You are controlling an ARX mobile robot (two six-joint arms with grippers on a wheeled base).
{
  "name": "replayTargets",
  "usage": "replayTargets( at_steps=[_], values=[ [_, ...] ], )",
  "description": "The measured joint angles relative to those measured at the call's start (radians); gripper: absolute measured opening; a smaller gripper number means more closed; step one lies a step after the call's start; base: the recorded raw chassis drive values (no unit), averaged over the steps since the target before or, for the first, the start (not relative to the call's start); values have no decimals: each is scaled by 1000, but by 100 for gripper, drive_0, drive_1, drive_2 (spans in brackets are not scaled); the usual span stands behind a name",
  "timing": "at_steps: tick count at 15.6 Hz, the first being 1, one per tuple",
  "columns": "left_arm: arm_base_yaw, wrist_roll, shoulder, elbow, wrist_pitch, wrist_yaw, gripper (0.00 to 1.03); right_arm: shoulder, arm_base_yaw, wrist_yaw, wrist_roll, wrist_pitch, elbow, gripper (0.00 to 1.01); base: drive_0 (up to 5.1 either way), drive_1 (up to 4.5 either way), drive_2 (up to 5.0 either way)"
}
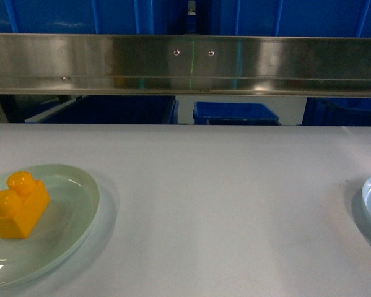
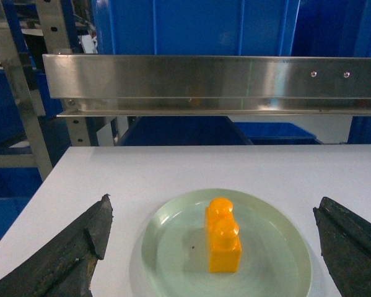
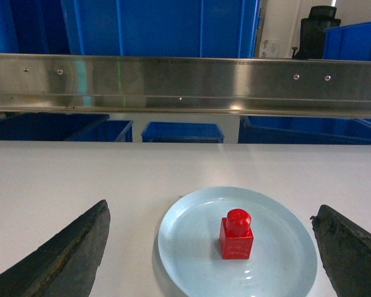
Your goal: Sort and place red and yellow blocks in left bins
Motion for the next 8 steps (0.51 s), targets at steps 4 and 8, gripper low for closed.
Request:
replayTargets(
  at_steps=[4,8],
  values=[
    [0,0,0,0,0,0,98,0,0,0,0,0,0,98,0,0,0],
    [0,0,0,0,1,0,98,-1,48,52,-1,0,0,98,0,0,0]
  ],
)
